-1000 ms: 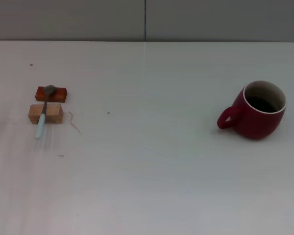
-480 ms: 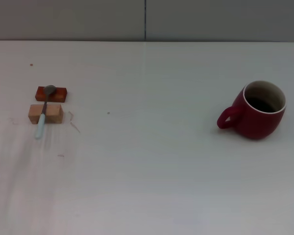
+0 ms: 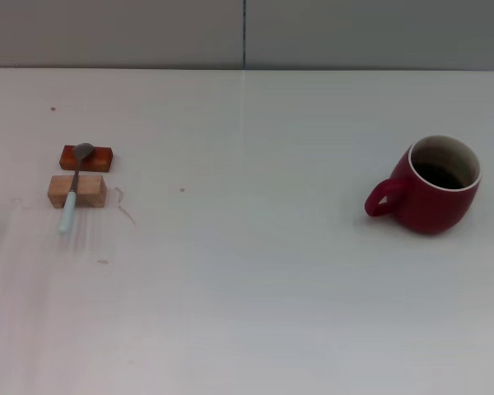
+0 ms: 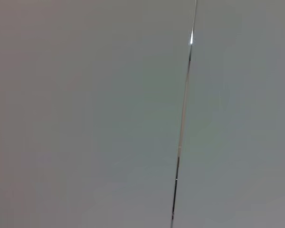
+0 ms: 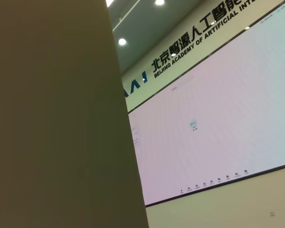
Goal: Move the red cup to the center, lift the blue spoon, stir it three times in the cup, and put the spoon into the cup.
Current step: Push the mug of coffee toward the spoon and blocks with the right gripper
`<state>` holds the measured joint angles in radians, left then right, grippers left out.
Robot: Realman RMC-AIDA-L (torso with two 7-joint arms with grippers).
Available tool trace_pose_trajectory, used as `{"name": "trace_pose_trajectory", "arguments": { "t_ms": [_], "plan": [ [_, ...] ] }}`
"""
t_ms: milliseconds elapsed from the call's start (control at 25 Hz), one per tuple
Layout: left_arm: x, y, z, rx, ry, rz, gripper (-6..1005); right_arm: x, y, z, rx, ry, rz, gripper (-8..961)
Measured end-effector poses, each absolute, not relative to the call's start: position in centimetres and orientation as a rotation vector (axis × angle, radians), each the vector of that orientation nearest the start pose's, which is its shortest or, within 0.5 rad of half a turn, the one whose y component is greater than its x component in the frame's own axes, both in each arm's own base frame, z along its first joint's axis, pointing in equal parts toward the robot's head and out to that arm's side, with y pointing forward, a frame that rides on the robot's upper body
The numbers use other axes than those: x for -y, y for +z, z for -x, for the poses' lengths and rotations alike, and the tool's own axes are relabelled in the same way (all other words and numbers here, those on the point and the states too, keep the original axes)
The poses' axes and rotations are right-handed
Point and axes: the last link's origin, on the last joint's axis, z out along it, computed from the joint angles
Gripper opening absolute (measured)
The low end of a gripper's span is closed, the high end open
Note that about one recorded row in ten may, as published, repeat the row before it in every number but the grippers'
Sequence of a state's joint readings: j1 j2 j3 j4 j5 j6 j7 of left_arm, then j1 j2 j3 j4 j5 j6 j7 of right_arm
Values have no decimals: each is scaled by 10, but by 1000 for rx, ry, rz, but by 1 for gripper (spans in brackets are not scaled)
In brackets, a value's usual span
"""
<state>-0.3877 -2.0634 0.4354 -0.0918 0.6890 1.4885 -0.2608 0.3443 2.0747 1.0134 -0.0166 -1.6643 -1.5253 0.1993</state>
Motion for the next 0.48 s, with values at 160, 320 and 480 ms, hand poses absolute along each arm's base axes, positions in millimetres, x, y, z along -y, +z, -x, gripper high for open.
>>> {"name": "trace_pose_trajectory", "arguments": {
  "t_ms": [160,320,480],
  "plan": [
    [-301,59,371,539,-776,1200,815,-222,106,-421,-526,630,680,676],
    [-306,61,368,529,-780,1204,815,-219,102,-426,-560,615,685,676],
    [-309,64,367,513,-780,1208,815,-231,88,-430,-590,520,876,497]
  ]
}}
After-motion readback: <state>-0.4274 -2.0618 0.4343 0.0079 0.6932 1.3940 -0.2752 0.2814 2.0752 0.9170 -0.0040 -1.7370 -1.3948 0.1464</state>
